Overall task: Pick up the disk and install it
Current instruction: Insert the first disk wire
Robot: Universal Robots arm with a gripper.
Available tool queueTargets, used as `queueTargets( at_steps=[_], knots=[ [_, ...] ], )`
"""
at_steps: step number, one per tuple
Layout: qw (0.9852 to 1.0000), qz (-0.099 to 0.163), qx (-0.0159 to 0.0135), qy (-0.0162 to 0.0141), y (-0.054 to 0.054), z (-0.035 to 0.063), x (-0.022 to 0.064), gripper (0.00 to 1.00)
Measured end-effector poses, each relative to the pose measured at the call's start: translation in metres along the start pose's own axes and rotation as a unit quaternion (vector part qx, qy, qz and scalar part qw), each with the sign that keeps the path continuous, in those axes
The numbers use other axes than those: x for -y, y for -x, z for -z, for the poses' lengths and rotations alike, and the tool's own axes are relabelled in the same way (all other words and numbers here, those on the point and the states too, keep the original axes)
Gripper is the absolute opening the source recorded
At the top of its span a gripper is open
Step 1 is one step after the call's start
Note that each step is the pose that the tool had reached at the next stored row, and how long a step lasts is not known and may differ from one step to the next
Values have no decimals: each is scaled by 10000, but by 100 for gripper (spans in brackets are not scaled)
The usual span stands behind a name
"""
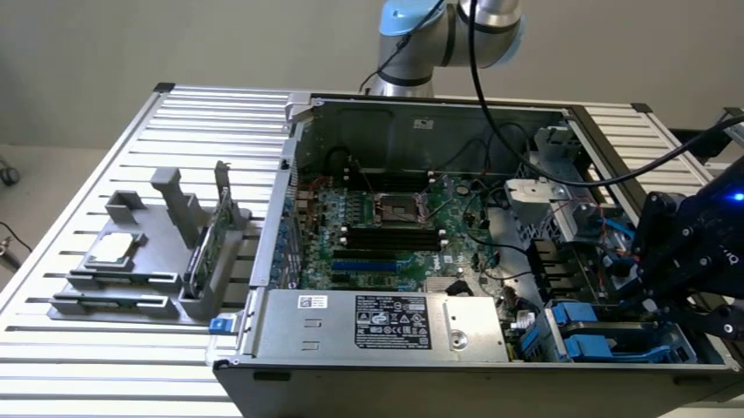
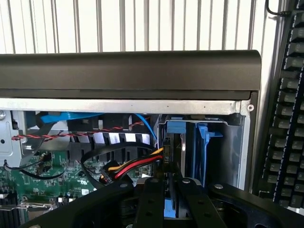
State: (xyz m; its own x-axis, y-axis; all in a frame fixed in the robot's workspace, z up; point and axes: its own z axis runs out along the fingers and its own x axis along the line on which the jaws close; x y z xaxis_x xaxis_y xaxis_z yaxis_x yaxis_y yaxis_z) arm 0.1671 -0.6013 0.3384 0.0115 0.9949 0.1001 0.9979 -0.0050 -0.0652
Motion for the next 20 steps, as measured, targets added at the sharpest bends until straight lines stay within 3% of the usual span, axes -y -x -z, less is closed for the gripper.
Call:
queueTargets(
  at_steps=[20],
  knots=[
    [10000, 37, 2, 15, 22, -3, 9, 17]
  ],
)
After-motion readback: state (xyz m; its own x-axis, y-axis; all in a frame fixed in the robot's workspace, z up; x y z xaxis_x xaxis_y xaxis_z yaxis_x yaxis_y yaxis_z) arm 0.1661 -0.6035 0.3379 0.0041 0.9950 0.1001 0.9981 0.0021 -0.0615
